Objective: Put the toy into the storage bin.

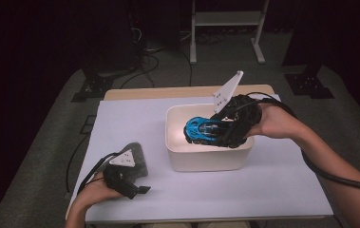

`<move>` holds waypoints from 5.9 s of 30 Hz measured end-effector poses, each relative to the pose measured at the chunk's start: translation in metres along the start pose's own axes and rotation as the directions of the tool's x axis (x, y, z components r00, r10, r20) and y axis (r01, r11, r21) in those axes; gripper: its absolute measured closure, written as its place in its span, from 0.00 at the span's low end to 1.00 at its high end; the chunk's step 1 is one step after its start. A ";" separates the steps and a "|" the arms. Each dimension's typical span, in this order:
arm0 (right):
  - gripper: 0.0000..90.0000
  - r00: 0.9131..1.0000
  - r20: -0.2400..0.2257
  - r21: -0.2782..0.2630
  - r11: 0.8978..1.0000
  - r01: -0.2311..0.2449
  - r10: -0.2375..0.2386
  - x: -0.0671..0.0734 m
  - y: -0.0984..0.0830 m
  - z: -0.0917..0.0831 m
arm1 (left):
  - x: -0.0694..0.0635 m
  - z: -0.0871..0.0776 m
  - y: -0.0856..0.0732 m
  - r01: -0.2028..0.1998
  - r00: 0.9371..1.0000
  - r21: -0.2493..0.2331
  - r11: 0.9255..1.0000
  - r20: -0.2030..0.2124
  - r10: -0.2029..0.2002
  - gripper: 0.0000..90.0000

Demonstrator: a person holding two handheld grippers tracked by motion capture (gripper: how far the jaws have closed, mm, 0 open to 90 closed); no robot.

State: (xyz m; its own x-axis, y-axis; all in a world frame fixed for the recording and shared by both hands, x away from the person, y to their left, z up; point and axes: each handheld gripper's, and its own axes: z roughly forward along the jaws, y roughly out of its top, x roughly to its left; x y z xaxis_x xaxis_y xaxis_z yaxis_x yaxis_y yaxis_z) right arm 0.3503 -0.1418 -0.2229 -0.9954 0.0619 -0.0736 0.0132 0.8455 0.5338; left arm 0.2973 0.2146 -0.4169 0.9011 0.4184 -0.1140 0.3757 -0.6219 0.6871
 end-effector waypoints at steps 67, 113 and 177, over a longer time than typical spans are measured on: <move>0.30 0.992 -0.099 0.112 0.991 -0.070 0.082 -0.057 -0.023 0.096 | 0.001 0.000 0.001 -0.014 1.000 0.006 1.000 -0.003 0.014 0.11; 0.30 0.978 -0.165 0.182 0.979 -0.094 0.125 -0.070 -0.031 0.135 | 0.002 -0.004 -0.001 -0.005 1.000 -0.003 1.000 -0.008 0.005 0.11; 0.33 0.967 -0.187 0.164 0.976 -0.143 0.173 -0.077 -0.030 0.136 | -0.001 -0.004 -0.001 -0.014 1.000 0.001 1.000 -0.007 0.014 0.11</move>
State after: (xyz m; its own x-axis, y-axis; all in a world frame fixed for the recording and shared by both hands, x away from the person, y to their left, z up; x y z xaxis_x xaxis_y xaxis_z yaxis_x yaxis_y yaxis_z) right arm 0.4398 -0.1000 -0.3481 -0.9781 0.1072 0.1784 0.1707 0.9035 0.3930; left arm 0.2951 0.2176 -0.4144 0.9046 0.4144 -0.0997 0.3635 -0.6279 0.6882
